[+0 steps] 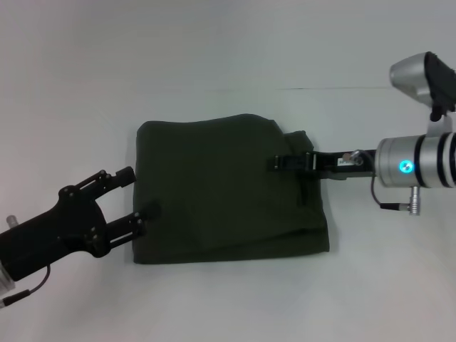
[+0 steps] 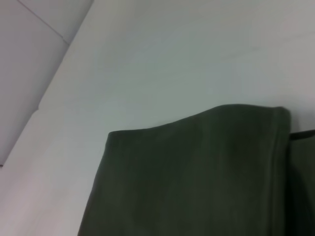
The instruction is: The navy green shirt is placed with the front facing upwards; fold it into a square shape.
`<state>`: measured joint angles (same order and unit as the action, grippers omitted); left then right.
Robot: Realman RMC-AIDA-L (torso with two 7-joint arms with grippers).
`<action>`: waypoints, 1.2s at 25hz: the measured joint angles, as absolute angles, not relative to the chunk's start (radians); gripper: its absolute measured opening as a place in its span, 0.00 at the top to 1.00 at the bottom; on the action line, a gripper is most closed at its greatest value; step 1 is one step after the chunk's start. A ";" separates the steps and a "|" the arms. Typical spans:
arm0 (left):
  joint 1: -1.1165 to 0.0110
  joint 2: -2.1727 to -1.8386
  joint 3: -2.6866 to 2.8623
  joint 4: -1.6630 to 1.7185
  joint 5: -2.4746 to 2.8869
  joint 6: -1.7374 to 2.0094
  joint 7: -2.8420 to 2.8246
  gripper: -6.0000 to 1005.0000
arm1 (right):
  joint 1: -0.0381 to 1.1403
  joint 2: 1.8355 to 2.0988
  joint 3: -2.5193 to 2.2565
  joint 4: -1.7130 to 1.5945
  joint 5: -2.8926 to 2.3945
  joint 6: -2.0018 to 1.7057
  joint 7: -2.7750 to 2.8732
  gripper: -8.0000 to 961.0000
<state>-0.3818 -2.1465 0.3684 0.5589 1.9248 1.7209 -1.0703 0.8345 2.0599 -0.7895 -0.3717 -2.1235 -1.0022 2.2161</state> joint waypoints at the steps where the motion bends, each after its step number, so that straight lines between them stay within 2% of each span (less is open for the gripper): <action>1: -0.382 -2.147 0.371 0.560 1.928 1.713 -1.069 0.21 | 0.836 2.065 -0.790 -0.371 -2.124 -0.999 2.216 0.12; 3: -0.384 -2.148 0.371 0.561 1.929 1.705 -1.061 0.21 | 0.837 2.074 -0.791 -0.363 -2.124 -0.987 2.216 0.13; 10: -0.386 -2.149 0.368 0.561 1.922 1.705 -1.047 0.21 | 0.833 2.084 -0.792 -0.348 -2.123 -0.970 2.217 0.13; 25: -0.390 -2.149 0.366 0.559 1.919 1.693 -1.047 0.21 | 0.833 2.086 -0.798 -0.334 -2.120 -0.969 2.215 0.15; 30: -0.389 -2.149 0.366 0.558 1.919 1.693 -1.047 0.21 | 0.831 2.086 -0.801 -0.333 -2.116 -0.960 2.205 0.36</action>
